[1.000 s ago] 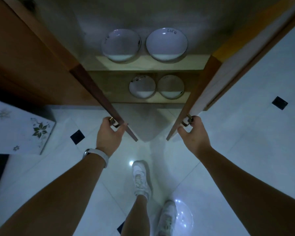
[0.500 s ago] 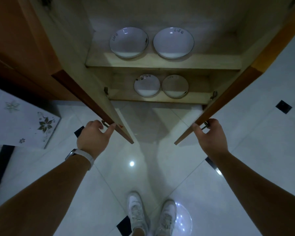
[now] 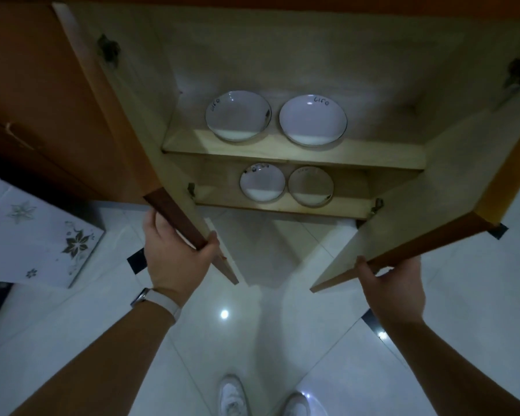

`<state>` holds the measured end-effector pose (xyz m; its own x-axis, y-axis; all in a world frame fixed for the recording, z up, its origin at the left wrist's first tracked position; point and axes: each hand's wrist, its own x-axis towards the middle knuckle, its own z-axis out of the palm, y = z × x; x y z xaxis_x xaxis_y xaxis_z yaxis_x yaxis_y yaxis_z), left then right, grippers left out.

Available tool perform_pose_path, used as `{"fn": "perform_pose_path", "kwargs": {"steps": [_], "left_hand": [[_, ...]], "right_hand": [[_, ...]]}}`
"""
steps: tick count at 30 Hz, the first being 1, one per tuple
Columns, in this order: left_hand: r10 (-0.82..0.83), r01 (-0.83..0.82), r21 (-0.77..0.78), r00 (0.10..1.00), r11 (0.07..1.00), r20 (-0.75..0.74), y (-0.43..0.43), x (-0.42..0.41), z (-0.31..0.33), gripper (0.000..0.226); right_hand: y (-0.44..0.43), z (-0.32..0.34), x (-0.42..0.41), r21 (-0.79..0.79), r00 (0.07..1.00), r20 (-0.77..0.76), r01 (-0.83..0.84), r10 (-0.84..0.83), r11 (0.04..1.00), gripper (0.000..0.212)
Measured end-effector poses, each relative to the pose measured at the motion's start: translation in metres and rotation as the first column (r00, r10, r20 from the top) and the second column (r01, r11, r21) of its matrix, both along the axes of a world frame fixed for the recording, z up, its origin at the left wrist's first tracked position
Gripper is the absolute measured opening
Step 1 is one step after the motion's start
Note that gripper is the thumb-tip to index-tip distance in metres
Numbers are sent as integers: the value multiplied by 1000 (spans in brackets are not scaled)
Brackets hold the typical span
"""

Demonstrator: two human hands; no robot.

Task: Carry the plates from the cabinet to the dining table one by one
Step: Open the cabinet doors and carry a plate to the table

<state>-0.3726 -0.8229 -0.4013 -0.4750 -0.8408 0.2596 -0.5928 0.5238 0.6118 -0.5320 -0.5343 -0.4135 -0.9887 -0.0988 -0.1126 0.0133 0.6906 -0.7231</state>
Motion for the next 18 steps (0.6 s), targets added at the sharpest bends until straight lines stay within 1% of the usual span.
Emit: {"fn": "perform_pose_path", "kwargs": {"steps": [2, 4, 7, 10, 12, 14, 15, 16, 18], "left_hand": [[-7, 9, 17, 993, 1000, -117, 0, 1, 24, 80], [-53, 51, -15, 985, 999, -165, -4, 7, 48, 84], [-125, 121, -37, 984, 992, -125, -18, 21, 80, 93], [-156, 152, -83, 986, 985, -53, -27, 33, 109, 96], [-185, 176, -161, 982, 971, -43, -28, 38, 126, 96], [-240, 224, -263, 970, 938, -28, -32, 42, 140, 87], [-276, 259, -315, 961, 913, -10, -35, 43, 148, 80], [-323, 308, -366, 946, 878, 23, -38, 43, 156, 69], [-425, 431, -432, 898, 792, 116, -41, 42, 172, 37]], "right_hand": [[0, 22, 0, -46, 998, -60, 19, -21, 999, 56], [1, 46, 0, -74, 993, -103, 44, -51, 996, 62], [2, 85, -2, -156, 989, -137, 38, -60, 987, 69], [1, 127, -2, -196, 972, -233, -47, 0, 979, 75], [3, 150, -3, -143, 948, -312, -109, 59, 984, 80], [7, 166, -7, -39, 926, -363, -122, 100, 992, 84], [8, 173, -9, 27, 901, -412, -138, 137, 990, 80], [9, 178, -11, 107, 853, -480, -173, 204, 979, 69], [11, 187, -17, 300, 701, -598, -255, 389, 919, 34]]}}
